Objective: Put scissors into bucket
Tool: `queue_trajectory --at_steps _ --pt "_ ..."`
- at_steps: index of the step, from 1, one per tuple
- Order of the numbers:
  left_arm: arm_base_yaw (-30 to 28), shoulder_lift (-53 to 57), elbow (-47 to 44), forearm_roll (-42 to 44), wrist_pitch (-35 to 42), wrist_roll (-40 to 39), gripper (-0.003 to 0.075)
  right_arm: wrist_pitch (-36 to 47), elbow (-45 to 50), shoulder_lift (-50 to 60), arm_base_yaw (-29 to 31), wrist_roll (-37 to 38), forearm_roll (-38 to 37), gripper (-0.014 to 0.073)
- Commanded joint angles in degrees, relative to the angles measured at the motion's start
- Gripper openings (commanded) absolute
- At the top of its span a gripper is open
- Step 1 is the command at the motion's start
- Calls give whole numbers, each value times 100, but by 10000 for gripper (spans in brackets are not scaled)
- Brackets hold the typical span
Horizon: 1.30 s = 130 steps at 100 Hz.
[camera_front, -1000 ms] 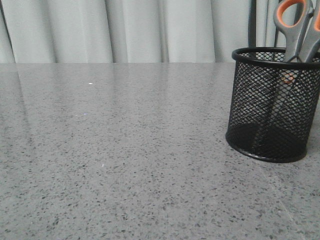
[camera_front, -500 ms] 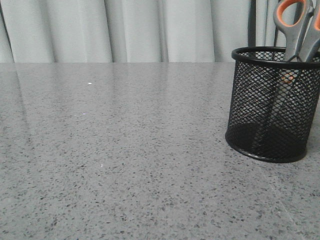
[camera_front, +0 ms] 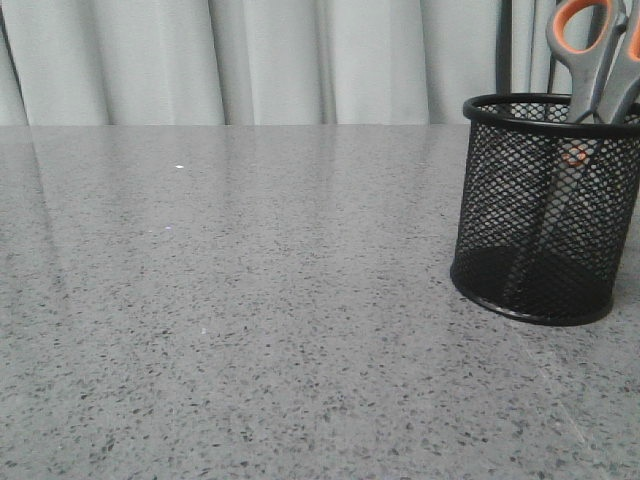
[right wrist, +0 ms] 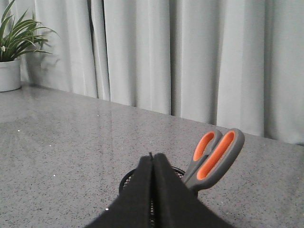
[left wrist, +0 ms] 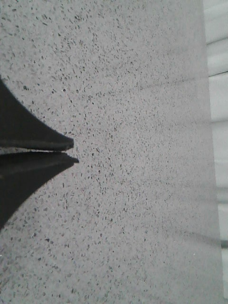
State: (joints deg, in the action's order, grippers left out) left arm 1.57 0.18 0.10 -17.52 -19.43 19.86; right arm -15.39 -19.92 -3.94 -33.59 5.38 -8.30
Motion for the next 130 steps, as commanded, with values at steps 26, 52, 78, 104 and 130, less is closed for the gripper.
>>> queue_trajectory --at_steps 26,52,78,104,130 --pt "-6 148 -158 -61 362 -71 -21 534 799 -72 574 -10 225 -65" --pt "-6 148 -158 -61 362 -71 -21 2366 2148 -72 1987 -10 911 -65" --pt "-6 148 -158 -61 362 -71 -21 1018 2146 237 3113 -10 893 -65" --pt "-6 148 -158 -61 362 -71 -21 -298 2146 580 3203 -51 893 -65" --pt "-6 148 -158 -61 362 -71 -21 -228 2146 580 3203 -75 893 -65"
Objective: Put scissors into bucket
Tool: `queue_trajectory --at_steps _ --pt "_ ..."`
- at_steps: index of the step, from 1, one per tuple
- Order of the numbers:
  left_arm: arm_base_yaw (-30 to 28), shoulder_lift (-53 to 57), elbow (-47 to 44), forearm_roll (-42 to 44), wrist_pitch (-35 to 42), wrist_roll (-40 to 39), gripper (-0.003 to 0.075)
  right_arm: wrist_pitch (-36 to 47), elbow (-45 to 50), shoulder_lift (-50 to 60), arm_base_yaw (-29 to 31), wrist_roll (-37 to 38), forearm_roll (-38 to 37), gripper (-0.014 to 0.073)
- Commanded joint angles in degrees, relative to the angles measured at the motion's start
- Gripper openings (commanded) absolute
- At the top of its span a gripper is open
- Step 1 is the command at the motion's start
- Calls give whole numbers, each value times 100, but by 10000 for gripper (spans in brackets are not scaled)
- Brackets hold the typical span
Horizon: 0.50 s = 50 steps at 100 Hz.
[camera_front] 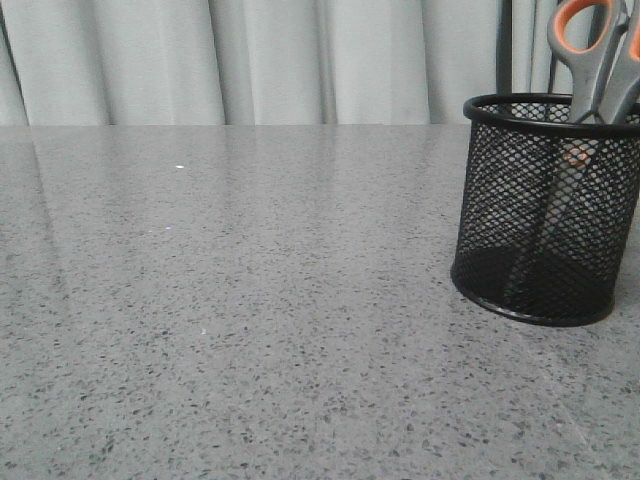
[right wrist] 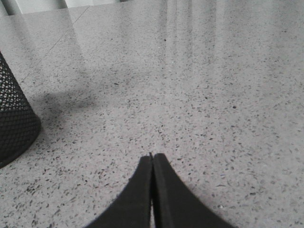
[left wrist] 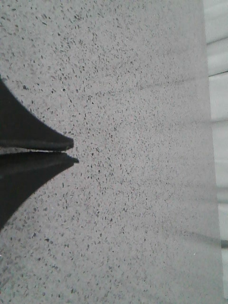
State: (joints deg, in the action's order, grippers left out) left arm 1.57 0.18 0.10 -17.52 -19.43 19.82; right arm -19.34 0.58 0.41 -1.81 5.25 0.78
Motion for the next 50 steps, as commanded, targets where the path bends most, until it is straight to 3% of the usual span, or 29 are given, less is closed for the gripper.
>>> queue_trajectory --at_steps 1,50 --pt "-6 148 -158 -61 362 -67 -21 168 96 145 25 -63 -16 -65" --pt "-6 148 -158 -61 362 -67 -21 178 96 145 25 -63 -16 -65"
